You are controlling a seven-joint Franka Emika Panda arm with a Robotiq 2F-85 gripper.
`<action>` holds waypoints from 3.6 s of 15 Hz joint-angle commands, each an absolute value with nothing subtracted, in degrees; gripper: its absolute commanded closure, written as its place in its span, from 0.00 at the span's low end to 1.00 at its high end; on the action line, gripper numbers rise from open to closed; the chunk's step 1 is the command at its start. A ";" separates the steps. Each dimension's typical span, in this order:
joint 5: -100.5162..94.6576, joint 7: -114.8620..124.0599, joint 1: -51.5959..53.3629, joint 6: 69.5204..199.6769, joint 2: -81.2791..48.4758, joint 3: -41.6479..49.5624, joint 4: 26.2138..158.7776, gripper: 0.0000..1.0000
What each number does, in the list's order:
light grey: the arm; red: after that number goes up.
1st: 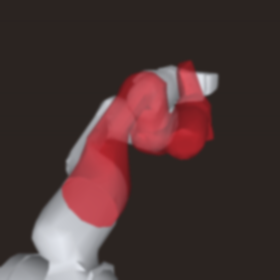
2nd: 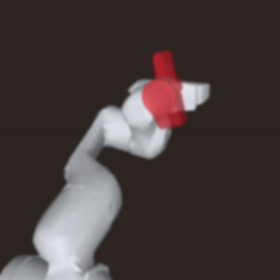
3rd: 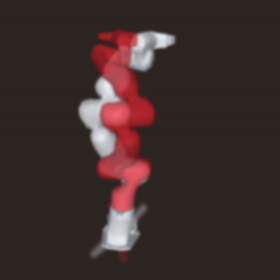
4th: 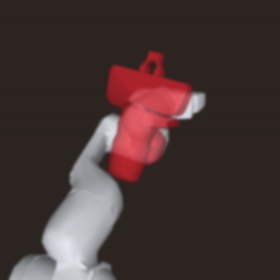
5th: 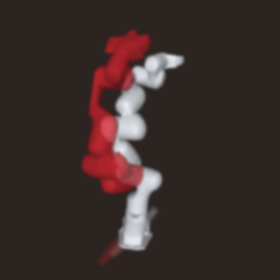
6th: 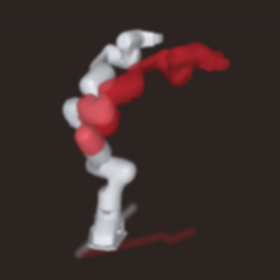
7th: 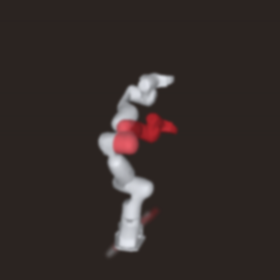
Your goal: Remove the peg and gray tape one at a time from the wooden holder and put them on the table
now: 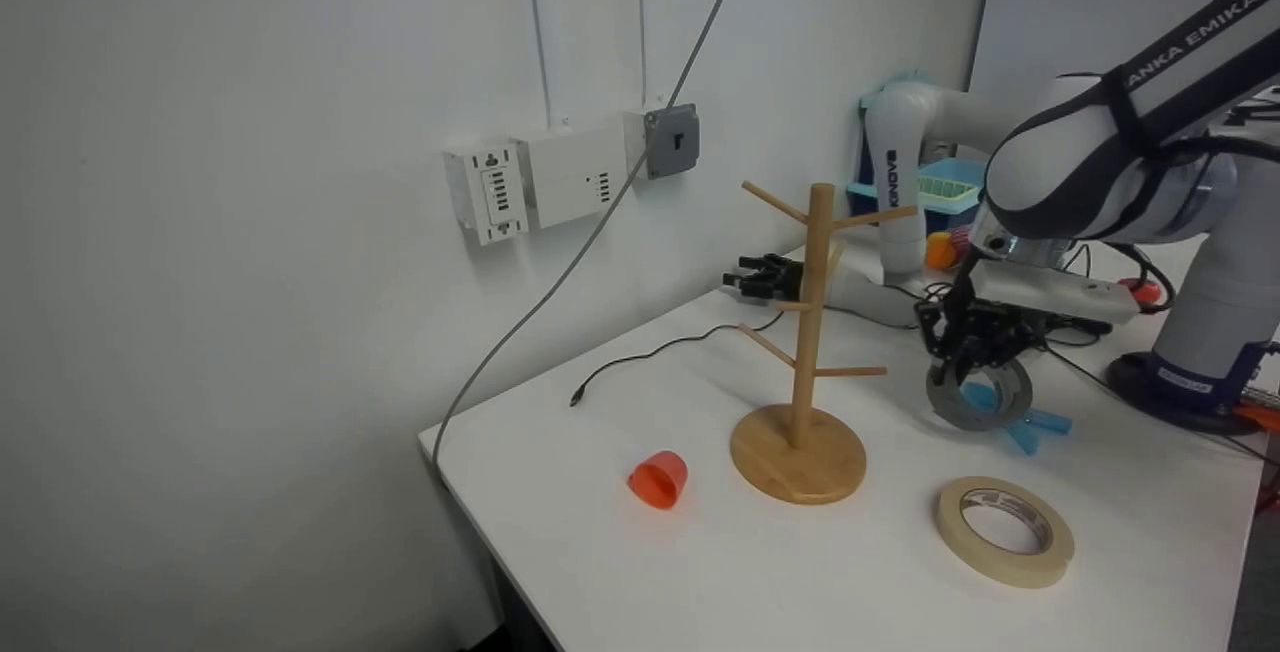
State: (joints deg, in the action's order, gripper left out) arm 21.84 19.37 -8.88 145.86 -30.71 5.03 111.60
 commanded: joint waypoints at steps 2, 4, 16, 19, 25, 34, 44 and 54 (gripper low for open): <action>28.15 18.18 -12.45 138.97 -34.74 1.86 105.03 0.95; 30.59 18.27 -13.31 136.05 -36.12 1.10 103.07 0.95; 28.27 19.86 -10.55 137.79 -37.89 3.42 101.55 0.17; 26.54 19.16 -10.12 139.00 -36.26 4.05 102.63 0.00; 17.52 19.07 -7.76 140.57 -30.11 7.28 107.02 0.00; 10.39 16.96 -5.57 142.27 -11.24 7.17 122.66 0.00; 4.09 15.14 -3.37 150.34 9.34 3.10 138.71 0.00; 5.14 15.29 -3.49 152.52 12.98 0.34 141.81 0.00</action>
